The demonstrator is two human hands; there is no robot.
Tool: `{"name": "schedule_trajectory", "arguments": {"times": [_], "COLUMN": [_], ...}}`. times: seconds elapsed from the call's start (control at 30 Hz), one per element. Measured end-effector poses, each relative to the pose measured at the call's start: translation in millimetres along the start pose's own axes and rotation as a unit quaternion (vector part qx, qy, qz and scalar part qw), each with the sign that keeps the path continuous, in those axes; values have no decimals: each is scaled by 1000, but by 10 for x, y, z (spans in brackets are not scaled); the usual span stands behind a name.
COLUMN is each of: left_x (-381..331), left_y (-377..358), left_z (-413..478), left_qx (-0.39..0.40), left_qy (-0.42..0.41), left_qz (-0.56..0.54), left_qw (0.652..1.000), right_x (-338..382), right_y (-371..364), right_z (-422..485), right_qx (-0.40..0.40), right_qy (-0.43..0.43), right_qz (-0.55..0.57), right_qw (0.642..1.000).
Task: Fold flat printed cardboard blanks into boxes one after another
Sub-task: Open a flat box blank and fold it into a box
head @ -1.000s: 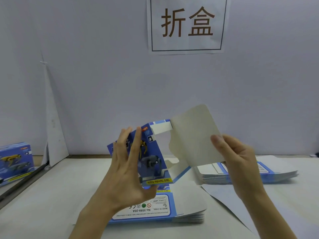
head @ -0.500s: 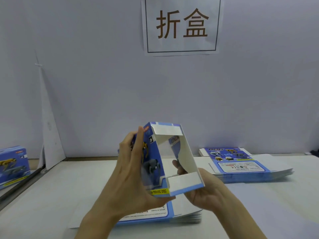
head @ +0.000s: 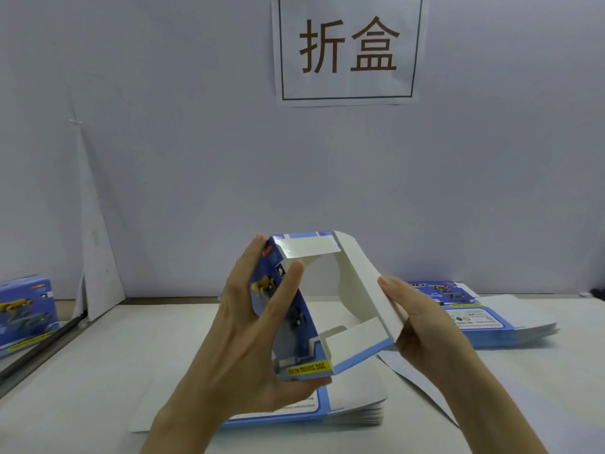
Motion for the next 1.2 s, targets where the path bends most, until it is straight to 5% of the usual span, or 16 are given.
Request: {"name": "schedule_trajectory", "arguments": {"times": [0.23,0.5,0.67,0.87,1.2], "left_x": [-22,-132,-124,-157,-124], "left_y": [62,41,-17,-70,-202], "left_z": [63,80,93,89,32], "left_qx": [1,-15,6,7,40], "left_qy": [-2,-6,-4,-11,-32], "left_qz": [44,65,104,106,107], "left_qw": [999,998,994,994,993], "right_x": [398,574,465,239,322], "right_y": [191,193,93,-184,-6], "right_z": [-49,-233,-80,-53,-55], "right_qx": [-80,-175,-38,98,-17], "right_qy": [221,424,270,116,192], "right_qz": [-72,-207,29,97,-62], "right_qw": [969,864,962,984,979]}}
Point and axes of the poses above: each hand's wrist, its own z-axis towards the middle knuckle, its own y-axis out of the back of the hand, x = y × z, the point moved 8 cm from there along z, towards the middle knuckle, and after that the axes turned 4 degrees about y, right-handed, at the moved point
